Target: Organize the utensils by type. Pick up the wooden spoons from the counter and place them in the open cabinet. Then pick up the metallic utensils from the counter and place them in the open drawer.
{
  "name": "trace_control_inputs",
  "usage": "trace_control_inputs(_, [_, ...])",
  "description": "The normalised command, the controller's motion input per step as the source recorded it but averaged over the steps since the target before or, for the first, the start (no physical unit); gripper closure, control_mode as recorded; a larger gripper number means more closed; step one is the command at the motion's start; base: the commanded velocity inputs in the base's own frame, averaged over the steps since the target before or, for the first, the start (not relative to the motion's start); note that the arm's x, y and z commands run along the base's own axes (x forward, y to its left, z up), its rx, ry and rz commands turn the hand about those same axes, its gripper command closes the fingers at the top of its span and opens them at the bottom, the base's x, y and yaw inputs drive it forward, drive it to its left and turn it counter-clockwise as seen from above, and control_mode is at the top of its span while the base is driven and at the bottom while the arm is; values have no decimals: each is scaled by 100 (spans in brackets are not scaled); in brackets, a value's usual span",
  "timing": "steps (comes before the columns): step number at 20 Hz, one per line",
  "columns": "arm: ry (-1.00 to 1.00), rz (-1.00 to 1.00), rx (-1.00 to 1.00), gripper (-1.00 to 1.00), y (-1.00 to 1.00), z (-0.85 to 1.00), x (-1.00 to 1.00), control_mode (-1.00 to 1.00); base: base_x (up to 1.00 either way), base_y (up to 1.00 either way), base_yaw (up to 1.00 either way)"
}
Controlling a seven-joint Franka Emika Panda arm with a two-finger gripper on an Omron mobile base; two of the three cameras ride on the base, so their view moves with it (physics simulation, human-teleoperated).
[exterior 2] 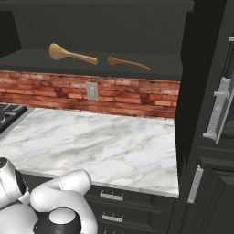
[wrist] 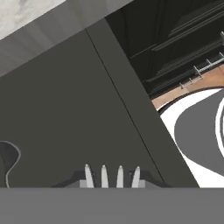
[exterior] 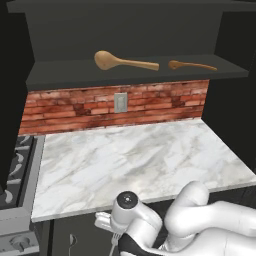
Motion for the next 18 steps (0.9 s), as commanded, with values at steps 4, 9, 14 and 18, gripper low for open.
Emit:
trace_control_inputs(4, [0, -2, 0, 100, 1, -6, 24, -100, 0, 0, 0])
trace_control_inputs(9, [0, -4, 0, 100, 3, -10, 22, -100, 0, 0, 0])
trace_control_inputs(14, [0, -3, 0, 100, 13, -24, 8, -100, 0, 0, 0])
trace_control_inputs(18, [0, 0, 0, 100, 13, -27, 1, -100, 0, 0, 0])
